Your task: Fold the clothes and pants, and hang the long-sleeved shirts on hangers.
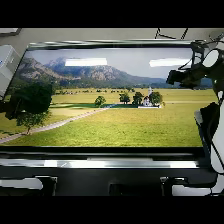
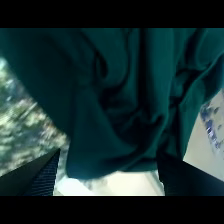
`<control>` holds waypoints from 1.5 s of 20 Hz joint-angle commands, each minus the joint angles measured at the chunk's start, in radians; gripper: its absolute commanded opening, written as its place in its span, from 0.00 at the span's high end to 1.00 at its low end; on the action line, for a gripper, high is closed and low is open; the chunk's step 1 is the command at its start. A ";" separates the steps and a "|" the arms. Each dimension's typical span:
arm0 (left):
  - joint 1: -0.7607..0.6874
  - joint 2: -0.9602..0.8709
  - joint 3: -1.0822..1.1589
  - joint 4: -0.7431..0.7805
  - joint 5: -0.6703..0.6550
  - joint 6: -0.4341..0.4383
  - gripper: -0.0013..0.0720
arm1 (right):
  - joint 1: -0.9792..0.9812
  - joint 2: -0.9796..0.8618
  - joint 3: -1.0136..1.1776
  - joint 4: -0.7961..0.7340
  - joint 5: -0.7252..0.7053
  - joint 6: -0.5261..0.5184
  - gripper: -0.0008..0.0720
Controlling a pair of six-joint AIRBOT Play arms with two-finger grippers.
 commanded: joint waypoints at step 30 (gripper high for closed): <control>-1.228 0.483 -0.507 -0.182 0.412 -0.010 0.95 | 0.001 0.407 -0.074 -0.061 0.249 -0.009 0.07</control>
